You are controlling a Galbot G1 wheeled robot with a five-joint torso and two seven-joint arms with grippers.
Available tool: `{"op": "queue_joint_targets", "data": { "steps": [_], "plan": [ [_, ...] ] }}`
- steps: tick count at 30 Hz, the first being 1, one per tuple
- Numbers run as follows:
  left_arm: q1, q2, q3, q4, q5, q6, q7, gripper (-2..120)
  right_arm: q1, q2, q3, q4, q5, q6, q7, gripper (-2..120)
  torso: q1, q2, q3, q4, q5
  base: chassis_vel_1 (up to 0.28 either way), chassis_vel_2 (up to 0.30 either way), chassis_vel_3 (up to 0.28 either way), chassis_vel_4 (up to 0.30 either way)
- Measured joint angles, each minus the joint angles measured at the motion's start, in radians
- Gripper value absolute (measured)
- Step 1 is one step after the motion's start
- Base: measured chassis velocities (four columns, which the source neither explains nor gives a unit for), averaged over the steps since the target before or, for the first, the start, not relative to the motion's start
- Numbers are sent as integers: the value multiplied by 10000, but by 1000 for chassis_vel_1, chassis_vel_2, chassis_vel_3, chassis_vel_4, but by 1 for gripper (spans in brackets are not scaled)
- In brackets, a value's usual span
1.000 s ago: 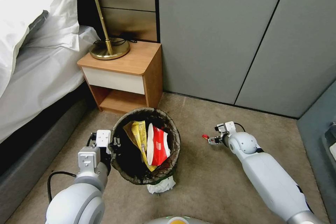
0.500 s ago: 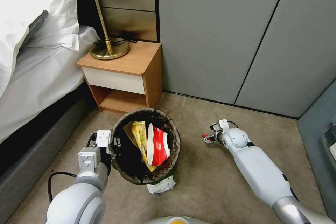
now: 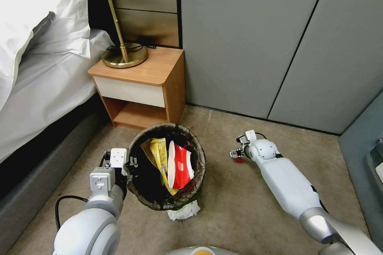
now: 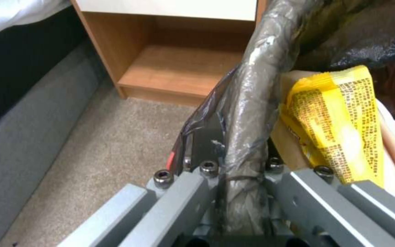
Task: Pick up the trash bin, then pick up the garbage from the floor and place it into the trash bin.
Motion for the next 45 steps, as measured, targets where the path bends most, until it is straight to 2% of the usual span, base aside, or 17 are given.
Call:
{"op": "queue_joint_targets", "data": {
  "steps": [32, 35, 37, 38, 40, 41, 42, 43, 44, 45],
  "plan": [
    [-44, 13, -17, 140, -17, -80, 19, 0, 91, 427, 51, -1123, -711, 465, -328, 99, 0, 0, 0, -1, 0, 0, 0, 0, 0],
    [-52, 12, 1, 150, -14, -81, 23, 0, 85, 417, 52, -1110, -708, 470, -328, 94, 0, 0, 0, -1, 1, 0, 0, 0, 0],
    [-81, 25, 3, 154, -13, -81, 34, 0, 12, 396, 68, -993, -714, 459, -364, 80, 1, 0, 0, -1, 1, 0, 0, 0, 0],
    [-81, 25, 3, 154, -13, -81, 34, 0, 12, 396, 68, -993, -714, 459, -364, 80, 1, 0, 0, -1, 1, 0, 0, 0, 0],
    [-97, 59, -4, 155, -14, -81, 41, 0, -45, 365, 71, -886, -738, 425, -389, 69, 0, 0, 0, -1, 1, 0, 0, 0, 0],
    [-97, 59, -4, 155, -14, -81, 41, 0, -45, 365, 71, -886, -738, 425, -389, 69, 0, 0, 0, -1, 1, 0, 0, 0, 0],
    [-98, 68, -5, 155, -15, -81, 45, 0, -64, 343, 63, -818, -751, 413, -401, 63, 1, 0, 0, -1, 1, 0, 0, 0, 0],
    [-98, 74, -4, 156, -16, -81, 47, 0, -74, 328, 53, -773, -751, 399, -407, 61, 1, 1, 0, -1, 1, 0, 0, 0, 0],
    [-99, 78, -4, 159, -16, -81, 51, 0, -87, 286, 22, -665, -742, 363, -426, 54, 0, 1, 0, -1, 1, 0, 0, 0, 0],
    [-99, 78, -4, 159, -16, -81, 51, 0, -87, 286, 22, -665, -742, 363, -426, 54, 0, 1, 0, -1, 1, 0, 0, 0, 0]
  ]
}}
